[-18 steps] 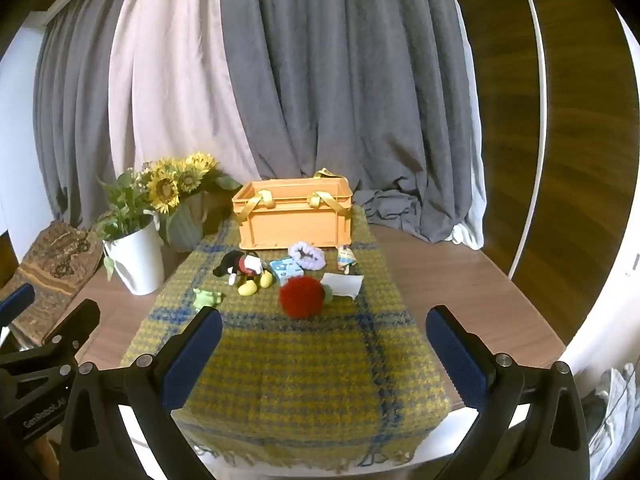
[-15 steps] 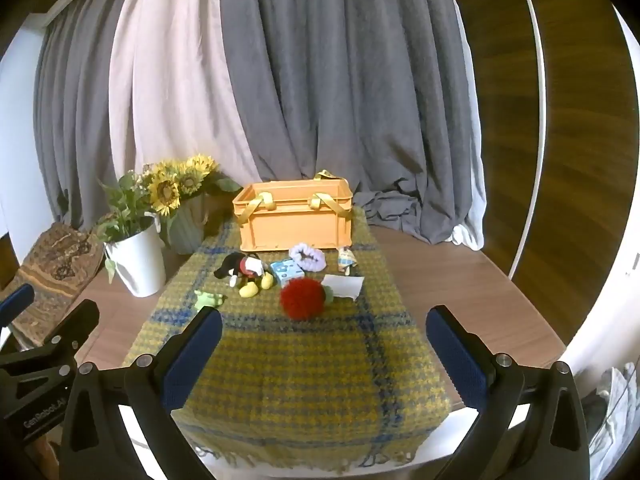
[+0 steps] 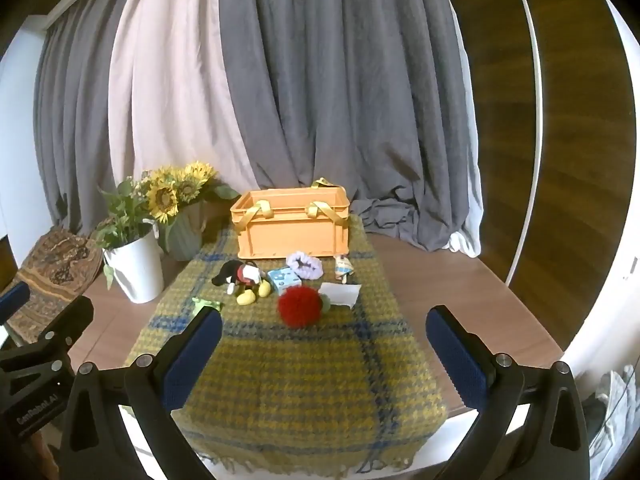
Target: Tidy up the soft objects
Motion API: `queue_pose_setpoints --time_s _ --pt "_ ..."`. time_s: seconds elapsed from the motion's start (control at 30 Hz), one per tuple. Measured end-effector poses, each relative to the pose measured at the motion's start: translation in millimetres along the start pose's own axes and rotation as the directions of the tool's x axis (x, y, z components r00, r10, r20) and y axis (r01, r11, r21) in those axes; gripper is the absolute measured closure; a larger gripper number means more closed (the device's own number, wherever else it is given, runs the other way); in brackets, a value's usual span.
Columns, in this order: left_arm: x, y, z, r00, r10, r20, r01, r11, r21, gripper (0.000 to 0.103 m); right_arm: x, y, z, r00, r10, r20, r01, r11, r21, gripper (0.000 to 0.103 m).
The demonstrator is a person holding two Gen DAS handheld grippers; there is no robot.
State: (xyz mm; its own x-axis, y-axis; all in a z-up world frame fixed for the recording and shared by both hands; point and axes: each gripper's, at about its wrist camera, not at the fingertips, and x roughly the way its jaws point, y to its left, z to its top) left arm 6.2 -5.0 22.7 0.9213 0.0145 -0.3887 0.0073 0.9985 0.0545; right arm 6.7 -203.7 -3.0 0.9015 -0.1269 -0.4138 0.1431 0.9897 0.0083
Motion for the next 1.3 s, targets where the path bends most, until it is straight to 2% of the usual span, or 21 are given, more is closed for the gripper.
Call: queue_pose_setpoints --time_s 0.4,1.3 --pt "-1.5 1.4 4.1 1.000 0.020 0.015 -0.020 1.000 0.001 0.000 -0.5 -0.5 -1.1 1.000 -0.003 0.008 0.003 1.000 -0.001 0.000" --pt "3.8 -9.1 -0.6 0.999 0.016 0.045 -0.016 1.000 0.007 0.000 1.1 -3.7 0.1 1.000 0.004 0.017 -0.004 1.000 0.005 0.000"
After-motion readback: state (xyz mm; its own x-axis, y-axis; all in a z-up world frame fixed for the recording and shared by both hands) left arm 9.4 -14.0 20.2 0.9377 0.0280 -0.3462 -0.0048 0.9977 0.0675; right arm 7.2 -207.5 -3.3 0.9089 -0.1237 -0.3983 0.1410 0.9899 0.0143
